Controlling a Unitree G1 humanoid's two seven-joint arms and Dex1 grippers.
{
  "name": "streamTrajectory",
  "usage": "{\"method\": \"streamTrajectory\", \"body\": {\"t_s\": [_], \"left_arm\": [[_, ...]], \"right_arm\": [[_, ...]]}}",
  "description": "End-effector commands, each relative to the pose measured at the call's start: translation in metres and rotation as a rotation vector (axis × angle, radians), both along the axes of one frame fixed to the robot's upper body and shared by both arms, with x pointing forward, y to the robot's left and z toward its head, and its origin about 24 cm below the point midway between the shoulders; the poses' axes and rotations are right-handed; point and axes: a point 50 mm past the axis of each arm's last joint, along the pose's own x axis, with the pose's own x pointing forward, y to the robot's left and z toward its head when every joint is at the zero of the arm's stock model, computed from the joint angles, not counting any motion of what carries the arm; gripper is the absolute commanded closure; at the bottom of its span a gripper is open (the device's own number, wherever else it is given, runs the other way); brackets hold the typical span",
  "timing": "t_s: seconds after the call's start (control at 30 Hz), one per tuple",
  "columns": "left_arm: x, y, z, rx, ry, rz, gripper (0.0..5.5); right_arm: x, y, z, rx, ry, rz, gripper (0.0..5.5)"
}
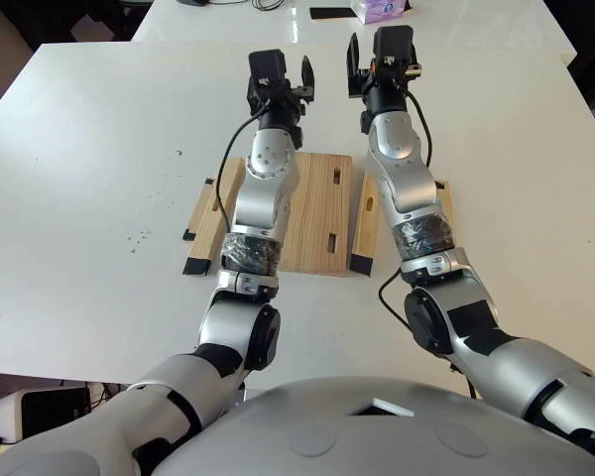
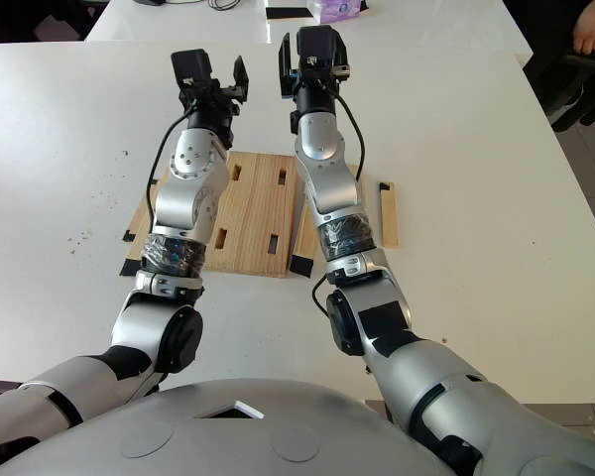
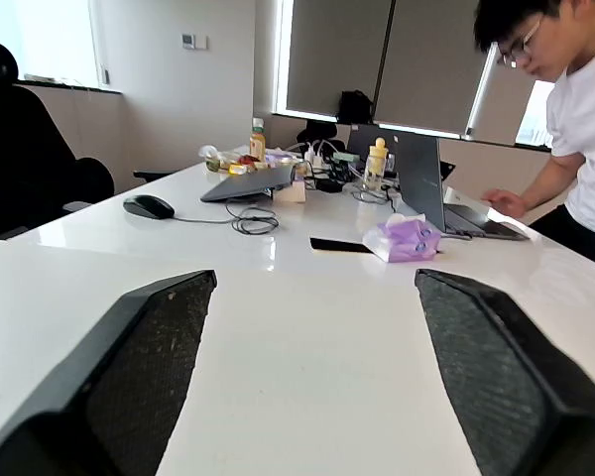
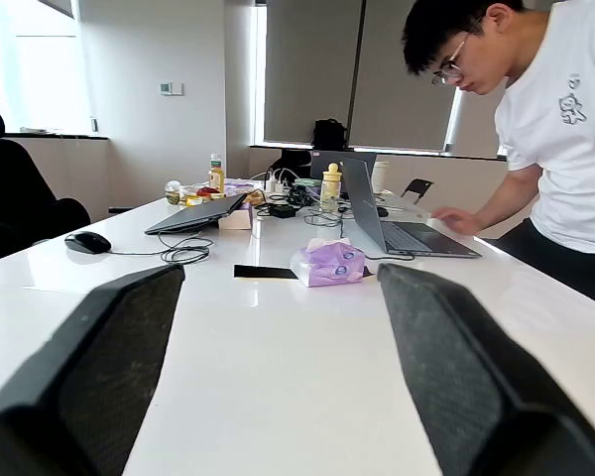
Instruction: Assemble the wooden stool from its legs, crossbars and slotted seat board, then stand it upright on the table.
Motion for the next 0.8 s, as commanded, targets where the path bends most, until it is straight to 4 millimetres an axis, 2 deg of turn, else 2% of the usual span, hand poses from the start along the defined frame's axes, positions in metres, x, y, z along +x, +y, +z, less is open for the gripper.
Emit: {"method": "streamTrajectory", "body": {"t_s": [0.03,0.1,0.17,0.33,0.5,0.63,0.8], "left_arm": [[-0.001,0.001,0.012,-0.019,-0.053,0.028,1.76],[-0.004,0.002,0.003,-0.030,-0.019,0.030,1.76],[-0.005,0.004,-0.001,-0.036,-0.012,0.041,1.76],[-0.003,0.008,0.001,-0.032,-0.024,0.047,1.76],[-0.001,0.006,0.002,-0.006,-0.033,0.040,1.76],[-0.004,0.008,-0.004,0.011,-0.019,0.066,1.76],[-0.011,0.015,-0.013,0.033,0.004,0.099,1.76]], "right_arm": [[-0.002,-0.002,0.004,0.012,-0.004,-0.008,1.87],[-0.003,-0.005,-0.008,0.030,0.048,-0.026,1.87],[-0.003,-0.007,-0.012,0.035,0.065,-0.032,1.87],[-0.001,-0.011,-0.009,0.030,0.063,-0.026,1.87],[0.001,-0.005,-0.007,0.040,0.065,-0.002,1.87],[-0.001,-0.002,-0.008,0.011,0.048,0.001,1.87],[-0.008,0.001,-0.007,0.062,0.037,0.057,1.87]]}}
